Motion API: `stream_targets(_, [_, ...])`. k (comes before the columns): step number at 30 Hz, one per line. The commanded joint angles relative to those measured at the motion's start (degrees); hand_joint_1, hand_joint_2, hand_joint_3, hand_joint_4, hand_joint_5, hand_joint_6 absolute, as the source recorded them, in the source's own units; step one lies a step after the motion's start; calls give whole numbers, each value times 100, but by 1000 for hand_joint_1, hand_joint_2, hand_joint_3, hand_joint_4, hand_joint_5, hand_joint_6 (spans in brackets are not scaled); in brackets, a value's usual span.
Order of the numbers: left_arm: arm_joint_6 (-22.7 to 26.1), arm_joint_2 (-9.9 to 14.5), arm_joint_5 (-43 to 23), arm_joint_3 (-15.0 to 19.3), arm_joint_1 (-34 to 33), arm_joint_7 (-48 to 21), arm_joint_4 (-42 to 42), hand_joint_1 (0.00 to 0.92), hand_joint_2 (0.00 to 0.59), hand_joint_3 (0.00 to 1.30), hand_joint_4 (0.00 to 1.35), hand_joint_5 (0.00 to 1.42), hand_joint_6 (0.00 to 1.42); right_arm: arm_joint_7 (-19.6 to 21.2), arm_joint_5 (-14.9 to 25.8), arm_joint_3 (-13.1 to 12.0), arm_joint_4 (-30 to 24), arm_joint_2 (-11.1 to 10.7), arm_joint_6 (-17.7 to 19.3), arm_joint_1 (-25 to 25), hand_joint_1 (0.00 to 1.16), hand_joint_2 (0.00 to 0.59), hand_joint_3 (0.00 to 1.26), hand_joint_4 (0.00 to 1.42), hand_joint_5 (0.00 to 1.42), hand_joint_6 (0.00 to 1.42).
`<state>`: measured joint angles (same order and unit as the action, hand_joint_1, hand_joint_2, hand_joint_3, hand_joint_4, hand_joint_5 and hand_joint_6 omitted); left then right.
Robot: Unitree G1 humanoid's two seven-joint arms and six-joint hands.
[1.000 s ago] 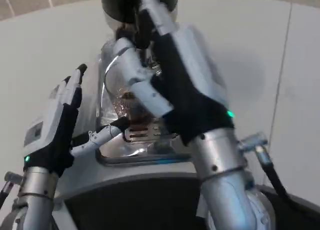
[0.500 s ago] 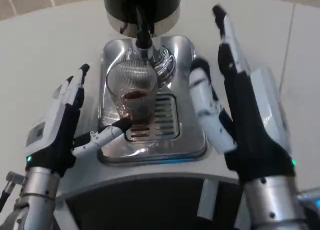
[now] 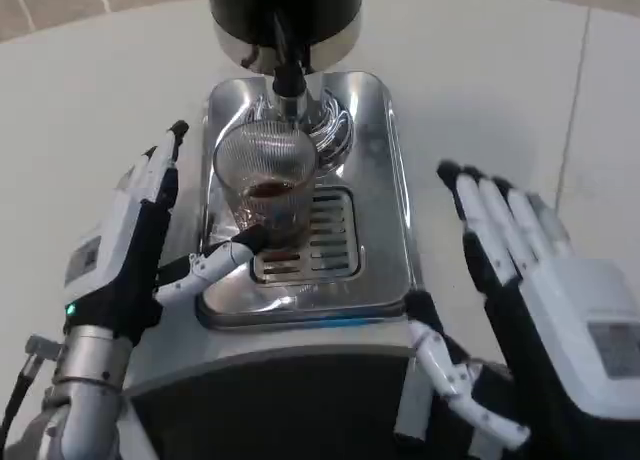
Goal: Grasp the cup under the faucet to collect the drink, then remove the cup.
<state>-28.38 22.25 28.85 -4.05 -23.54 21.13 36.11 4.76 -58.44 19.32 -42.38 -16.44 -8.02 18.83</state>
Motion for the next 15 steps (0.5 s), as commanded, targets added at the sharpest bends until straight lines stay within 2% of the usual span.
stream_targets(1, [-112,-93,-43,-72,-202,154,280,99,35,0,0,27,33,239,44,-157,486,-27,312,254,246,527,0,0,0,0])
stream_targets(13, [-327,-319,-89,-197,-545,470,826,106,28,0,0,76,68,232,200,-336,903,27,661,377,248,528,0,0,0,0])
stream_targets(15, [-314,-348,-84,-234,-598,516,909,132,27,0,0,89,77,217,220,-340,901,42,675,391,246,527,0,0,0,0])
